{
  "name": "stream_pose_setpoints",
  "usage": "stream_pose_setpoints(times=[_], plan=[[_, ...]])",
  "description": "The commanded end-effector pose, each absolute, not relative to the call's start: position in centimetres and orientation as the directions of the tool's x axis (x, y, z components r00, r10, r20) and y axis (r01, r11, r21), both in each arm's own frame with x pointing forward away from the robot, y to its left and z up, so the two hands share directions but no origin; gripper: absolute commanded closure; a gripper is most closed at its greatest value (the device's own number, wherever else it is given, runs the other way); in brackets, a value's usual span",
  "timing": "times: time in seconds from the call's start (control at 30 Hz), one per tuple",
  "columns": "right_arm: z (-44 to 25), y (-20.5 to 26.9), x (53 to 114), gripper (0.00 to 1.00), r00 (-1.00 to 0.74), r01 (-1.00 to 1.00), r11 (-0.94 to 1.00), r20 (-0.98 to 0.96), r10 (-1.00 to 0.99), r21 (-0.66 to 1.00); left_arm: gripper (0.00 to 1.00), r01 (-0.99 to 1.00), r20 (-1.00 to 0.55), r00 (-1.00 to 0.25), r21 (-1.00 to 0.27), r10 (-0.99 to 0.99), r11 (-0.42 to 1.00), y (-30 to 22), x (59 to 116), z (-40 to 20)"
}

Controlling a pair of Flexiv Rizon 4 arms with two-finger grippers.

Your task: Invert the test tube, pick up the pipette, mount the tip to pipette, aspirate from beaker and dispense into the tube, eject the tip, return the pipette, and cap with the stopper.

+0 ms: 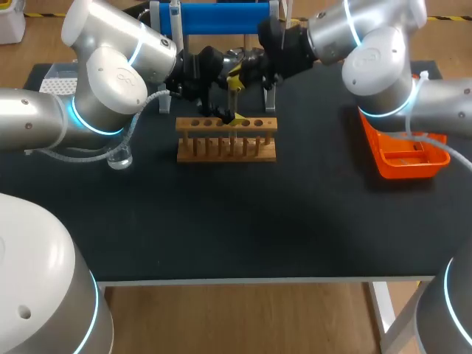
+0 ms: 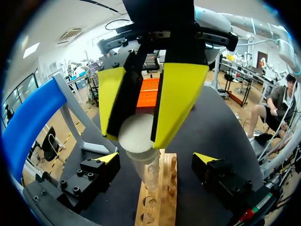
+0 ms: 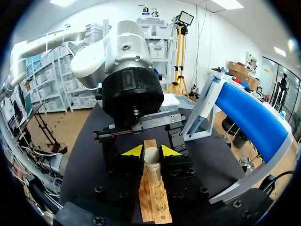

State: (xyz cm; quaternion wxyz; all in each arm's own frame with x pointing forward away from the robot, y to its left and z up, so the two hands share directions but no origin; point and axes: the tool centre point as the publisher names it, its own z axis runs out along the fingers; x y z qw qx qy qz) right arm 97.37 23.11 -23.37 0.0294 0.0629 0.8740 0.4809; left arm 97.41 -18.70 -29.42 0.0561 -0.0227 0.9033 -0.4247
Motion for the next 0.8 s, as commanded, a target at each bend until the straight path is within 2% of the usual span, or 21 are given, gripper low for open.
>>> stream_pose_setpoints(times=[0.03, 0.3, 0.37, 0.4, 0.43, 0.8], plan=[[-23.8, 23.0, 97.4, 1.00, -0.990, 0.084, 0.532, 0.012, 0.139, 0.843, 0.00, 0.005, -0.079, -0.993, -0.768, -0.086, 0.640, -18.7, 97.5, -29.4], [-24.9, 22.8, 97.1, 1.00, -0.991, 0.085, 0.557, 0.013, 0.133, 0.826, 0.00, 0.005, -0.079, -0.993, -0.768, -0.086, 0.640, -18.7, 97.5, -29.4], [-25.0, 22.6, 97.1, 0.44, -0.990, 0.092, 0.555, 0.016, 0.141, 0.826, 0.00, 0.005, -0.079, -0.993, -0.768, -0.086, 0.640, -18.7, 97.5, -29.4], [-25.1, 22.5, 97.1, 0.06, -0.989, 0.094, 0.551, 0.016, 0.144, 0.829, 0.00, 0.005, -0.079, -0.993, -0.768, -0.086, 0.640, -18.7, 97.5, -29.4], [-25.1, 22.2, 97.1, 0.00, -0.989, 0.093, 0.541, 0.015, 0.146, 0.836, 0.00, 0.005, -0.079, -0.993, -0.768, -0.086, 0.640, -18.7, 97.5, -29.4], [-23.6, 19.4, 96.4, 0.00, -0.991, 0.010, 0.346, -0.037, 0.130, 0.938, 0.00, 0.005, -0.079, -0.993, -0.768, -0.086, 0.640, -18.7, 97.5, -29.4]])
